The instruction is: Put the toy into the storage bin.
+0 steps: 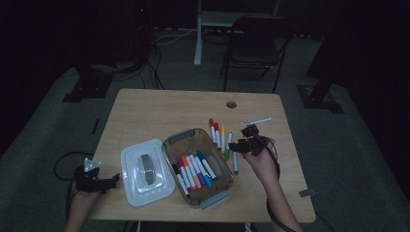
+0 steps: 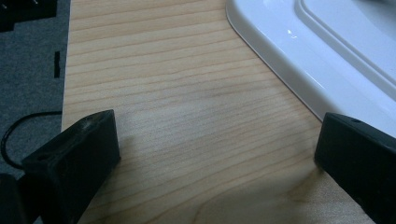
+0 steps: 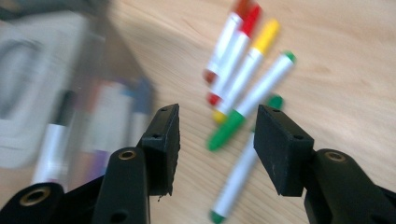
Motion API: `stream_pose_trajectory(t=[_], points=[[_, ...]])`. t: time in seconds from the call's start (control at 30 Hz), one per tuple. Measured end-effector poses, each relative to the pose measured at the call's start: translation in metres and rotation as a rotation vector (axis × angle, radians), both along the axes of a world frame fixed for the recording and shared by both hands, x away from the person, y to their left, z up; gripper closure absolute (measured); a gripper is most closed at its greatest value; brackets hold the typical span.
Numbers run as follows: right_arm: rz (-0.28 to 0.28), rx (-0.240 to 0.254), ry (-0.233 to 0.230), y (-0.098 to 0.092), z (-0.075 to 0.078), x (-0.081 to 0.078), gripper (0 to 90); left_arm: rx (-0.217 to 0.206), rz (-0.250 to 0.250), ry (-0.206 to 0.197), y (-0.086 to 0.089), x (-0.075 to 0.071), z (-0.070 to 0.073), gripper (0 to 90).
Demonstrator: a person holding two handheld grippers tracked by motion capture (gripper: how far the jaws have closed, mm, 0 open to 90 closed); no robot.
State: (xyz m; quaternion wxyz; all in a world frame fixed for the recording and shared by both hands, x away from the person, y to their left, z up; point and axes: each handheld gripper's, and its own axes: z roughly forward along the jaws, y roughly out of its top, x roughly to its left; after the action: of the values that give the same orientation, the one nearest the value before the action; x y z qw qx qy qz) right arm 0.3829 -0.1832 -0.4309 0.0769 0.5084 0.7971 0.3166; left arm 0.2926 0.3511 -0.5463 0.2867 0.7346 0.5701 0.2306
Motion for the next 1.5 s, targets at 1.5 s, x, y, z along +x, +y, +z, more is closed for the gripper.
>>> stream_pose_trajectory(t=[1.5], points=[[-0.229, -0.031, 0.107, -0.037, -0.075, 0.017, 76.9, -0.001, 0.001, -0.002, 0.000, 0.000, 0.000, 0.5]])
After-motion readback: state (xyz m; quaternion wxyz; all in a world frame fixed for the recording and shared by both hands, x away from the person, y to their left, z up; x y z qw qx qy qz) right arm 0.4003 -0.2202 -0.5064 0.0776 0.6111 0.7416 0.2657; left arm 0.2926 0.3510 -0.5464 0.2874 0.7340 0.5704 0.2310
